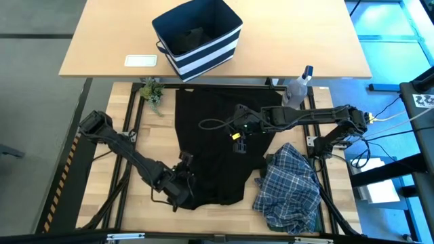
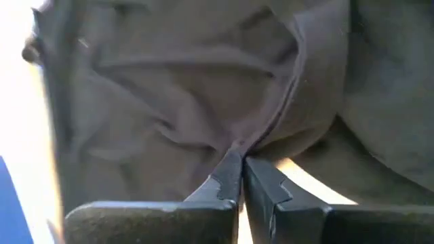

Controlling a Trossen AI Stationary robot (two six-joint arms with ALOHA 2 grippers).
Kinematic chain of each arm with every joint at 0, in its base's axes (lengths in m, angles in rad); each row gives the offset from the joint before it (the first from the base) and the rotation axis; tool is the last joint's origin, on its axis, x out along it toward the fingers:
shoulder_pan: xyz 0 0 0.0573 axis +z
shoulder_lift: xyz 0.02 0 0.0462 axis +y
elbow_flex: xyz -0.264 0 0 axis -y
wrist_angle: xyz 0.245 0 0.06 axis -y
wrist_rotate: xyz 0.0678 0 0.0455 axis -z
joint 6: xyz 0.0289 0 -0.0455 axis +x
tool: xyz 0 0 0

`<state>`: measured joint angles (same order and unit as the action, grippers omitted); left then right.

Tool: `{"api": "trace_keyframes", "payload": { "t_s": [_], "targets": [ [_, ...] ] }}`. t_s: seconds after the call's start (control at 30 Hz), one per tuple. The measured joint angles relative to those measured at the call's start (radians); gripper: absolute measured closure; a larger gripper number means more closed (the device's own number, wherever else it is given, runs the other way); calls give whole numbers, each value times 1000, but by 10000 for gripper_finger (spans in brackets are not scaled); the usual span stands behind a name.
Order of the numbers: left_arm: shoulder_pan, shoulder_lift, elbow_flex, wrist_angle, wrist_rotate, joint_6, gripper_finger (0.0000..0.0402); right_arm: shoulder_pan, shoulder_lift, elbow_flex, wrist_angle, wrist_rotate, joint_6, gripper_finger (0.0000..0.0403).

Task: Fold Laundry from Bin
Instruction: Fold the black shirt

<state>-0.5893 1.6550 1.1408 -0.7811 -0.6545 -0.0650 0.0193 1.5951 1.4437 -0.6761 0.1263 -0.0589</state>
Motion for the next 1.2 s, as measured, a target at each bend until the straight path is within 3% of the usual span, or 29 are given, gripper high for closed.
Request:
{"api": "trace_keyframes", "payload": {
  "t_s": [0.13,0.37,0.57,0.8,0.93,1.1,1.2],
  "targets": [
    [45,0,52,40,-40,141,401,0,0,0,-8,21,-1,391],
    [153,0,61,159,-16,352,401,0,0,0,-22,22,0,391],
    [244,0,61,272,98,454,401,0,0,0,-48,72,0,391],
    [301,29,62,349,326,487,400,0,0,0,-60,73,0,391],
    [314,68,61,346,411,487,373,0,0,0,-60,73,0,391],
    [314,95,61,342,413,487,314,0,0,0,-60,73,0,391],
    [313,87,61,331,356,486,276,0,0,0,-59,73,0,391]
  ]
}}
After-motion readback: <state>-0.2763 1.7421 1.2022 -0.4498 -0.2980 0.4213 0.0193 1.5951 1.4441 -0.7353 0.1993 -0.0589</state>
